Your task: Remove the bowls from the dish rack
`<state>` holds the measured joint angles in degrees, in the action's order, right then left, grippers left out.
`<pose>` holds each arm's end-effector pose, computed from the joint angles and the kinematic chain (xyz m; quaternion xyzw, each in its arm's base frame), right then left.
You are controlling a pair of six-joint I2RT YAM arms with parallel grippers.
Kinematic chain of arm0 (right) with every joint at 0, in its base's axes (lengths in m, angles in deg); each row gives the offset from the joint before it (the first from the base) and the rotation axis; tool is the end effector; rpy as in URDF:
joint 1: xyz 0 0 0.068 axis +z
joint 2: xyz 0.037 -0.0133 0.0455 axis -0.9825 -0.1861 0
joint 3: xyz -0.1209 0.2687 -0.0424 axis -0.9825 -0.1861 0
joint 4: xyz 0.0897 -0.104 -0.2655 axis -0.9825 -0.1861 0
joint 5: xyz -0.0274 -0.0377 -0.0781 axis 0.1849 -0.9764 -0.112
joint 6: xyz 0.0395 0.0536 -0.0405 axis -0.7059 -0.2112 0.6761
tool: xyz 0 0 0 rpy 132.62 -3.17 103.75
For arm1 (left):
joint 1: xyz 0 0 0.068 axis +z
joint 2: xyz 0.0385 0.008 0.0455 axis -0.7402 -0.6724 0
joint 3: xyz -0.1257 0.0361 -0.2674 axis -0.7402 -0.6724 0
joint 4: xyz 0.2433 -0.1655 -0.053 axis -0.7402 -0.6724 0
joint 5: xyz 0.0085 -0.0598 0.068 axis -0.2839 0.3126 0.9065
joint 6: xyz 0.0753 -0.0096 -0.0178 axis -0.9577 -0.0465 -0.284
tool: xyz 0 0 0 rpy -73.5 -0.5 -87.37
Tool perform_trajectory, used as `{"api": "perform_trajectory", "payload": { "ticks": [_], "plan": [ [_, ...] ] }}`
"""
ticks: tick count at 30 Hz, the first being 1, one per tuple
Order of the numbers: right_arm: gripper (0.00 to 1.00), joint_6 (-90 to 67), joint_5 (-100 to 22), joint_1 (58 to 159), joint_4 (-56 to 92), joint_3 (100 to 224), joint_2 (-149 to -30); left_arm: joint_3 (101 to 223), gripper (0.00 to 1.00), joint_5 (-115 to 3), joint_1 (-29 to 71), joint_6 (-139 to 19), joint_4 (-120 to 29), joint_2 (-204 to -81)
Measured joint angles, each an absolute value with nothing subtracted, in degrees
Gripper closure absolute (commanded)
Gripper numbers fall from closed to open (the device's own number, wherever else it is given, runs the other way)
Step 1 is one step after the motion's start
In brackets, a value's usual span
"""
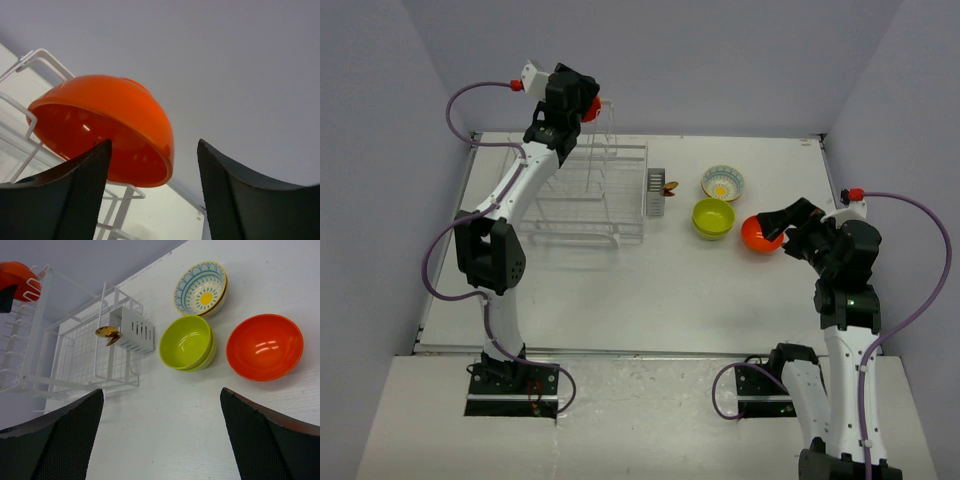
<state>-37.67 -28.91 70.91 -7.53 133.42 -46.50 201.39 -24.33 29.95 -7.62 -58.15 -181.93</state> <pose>0.1957 -0.0078 0.3563 0.1939 0.7756 0.2507 0.5459 0.5402 -0.1457 0.3903 -0.4167 0.6596 -0.2748 0.5619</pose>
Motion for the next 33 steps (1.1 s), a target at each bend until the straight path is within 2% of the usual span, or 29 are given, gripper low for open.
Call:
{"api": "perform_trajectory", "payload": {
  "ticks": [1, 4, 6, 9, 11, 13, 14, 15, 22, 33],
  "plan": [
    [0.01, -37.67, -28.54, 70.91, -7.49, 133.42, -46.28, 201.32, 0.38, -23.93, 30.01, -7.64, -57.17, -181.93],
    [0.01, -37.63, -27.88, 70.91, -7.46, 133.42, -46.0, 201.32, 0.51, -22.56, 30.12, -8.69, -54.48, -181.93],
    [0.01, -37.63, -27.77, 70.91, -7.44, 133.42, -45.86, 201.32, 0.55, -21.68, 30.1, -9.76, -53.36, -181.93],
    [0.01, -37.63, -27.18, 70.91, -7.36, 133.35, -45.8, 201.32, 0.69, -20.63, 30.12, -11.05, -52.34, -181.93],
    [0.01, -37.63, -26.81, 70.91, -7.14, 133.14, -45.69, 201.3, 0.73, -20.19, 30.1, -11.18, -52.16, -181.93],
    [0.01, -37.58, -26.61, 70.91, -7.12, 133.05, -45.38, 201.21, 0.83, -20.04, 30.12, -11.05, -52.14, -181.93],
    [0.01, -37.56, -26.59, 70.91, -7.07, 133.05, -45.32, 201.19, 0.95, -20.35, 30.1, -10.94, -51.75, -181.93],
    [0.01, -37.52, -26.55, 70.91, -7.07, 133.05, -45.03, 201.19, 0.99, -20.63, 29.97, -10.81, -51.48, -181.93],
    [0.01, -37.21, -26.11, 70.91, -6.72, 132.57, -43.57, 200.21, 1.0, -20.96, 29.38, -10.79, -50.32, -181.67],
    [0.01, -37.17, -25.5, 70.91, -6.59, 132.57, -43.57, 189.15, 1.0, -28.43, 30.16, -13.06, -39.29, -175.97]
  ]
}}
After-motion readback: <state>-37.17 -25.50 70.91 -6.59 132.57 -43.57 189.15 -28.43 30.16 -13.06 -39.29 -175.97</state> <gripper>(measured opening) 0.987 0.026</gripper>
